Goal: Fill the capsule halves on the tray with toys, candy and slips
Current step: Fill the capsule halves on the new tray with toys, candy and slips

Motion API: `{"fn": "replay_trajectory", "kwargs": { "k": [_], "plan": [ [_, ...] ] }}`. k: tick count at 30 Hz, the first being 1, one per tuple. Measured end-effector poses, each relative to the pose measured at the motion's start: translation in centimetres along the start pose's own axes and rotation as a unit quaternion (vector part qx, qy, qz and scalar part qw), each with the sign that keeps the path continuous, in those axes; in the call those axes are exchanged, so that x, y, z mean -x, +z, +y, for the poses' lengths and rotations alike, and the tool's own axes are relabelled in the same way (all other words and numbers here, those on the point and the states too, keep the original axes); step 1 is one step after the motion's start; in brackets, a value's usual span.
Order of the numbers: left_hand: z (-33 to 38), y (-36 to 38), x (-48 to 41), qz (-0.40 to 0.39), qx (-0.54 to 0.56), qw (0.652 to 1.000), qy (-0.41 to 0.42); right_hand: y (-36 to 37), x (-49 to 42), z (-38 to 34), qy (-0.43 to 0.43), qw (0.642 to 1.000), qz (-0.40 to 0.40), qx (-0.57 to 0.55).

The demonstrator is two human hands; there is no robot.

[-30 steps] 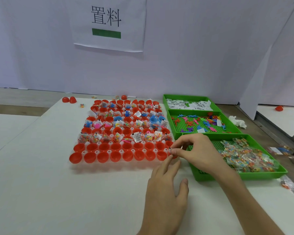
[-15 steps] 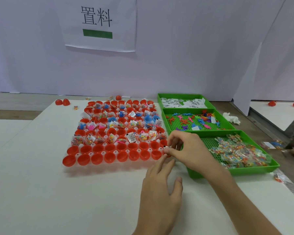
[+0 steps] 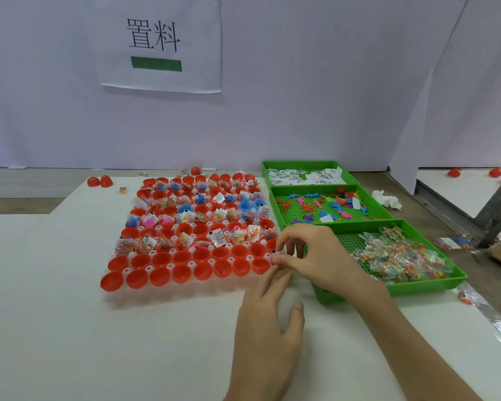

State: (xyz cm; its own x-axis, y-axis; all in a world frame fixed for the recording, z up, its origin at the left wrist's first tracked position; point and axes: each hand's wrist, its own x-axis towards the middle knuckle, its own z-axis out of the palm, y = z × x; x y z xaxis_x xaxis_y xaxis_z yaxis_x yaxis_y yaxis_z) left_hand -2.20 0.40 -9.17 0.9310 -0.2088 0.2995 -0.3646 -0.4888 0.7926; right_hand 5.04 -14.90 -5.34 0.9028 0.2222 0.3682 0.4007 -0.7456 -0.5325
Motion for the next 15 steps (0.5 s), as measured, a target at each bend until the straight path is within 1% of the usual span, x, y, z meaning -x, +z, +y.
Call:
{"fn": "replay_trajectory", "kwargs": {
  "k": [4, 9, 12, 15],
  "plan": [
    [0.0, -0.1, 0.0, 0.002, 0.002, 1.000, 0.001, -0.2, 0.0, -0.3, 0.008, 0.999, 0.028, -0.043],
    [0.2, -0.1, 0.2, 0.014, 0.011, 1.000, 0.001, -0.8, -0.1, -0.3, 0.025, 0.992, 0.089, -0.082],
    [0.2, -0.1, 0.3, 0.018, 0.016, 1.000, 0.007, -1.8, -1.0, 1.0, 0.083, 0.985, 0.136, -0.067],
    [0.2, -0.1, 0.3, 0.026, 0.025, 0.999, 0.014, -3.3, -2.6, 3.1, 0.167, 0.978, 0.126, -0.013]
  ]
}}
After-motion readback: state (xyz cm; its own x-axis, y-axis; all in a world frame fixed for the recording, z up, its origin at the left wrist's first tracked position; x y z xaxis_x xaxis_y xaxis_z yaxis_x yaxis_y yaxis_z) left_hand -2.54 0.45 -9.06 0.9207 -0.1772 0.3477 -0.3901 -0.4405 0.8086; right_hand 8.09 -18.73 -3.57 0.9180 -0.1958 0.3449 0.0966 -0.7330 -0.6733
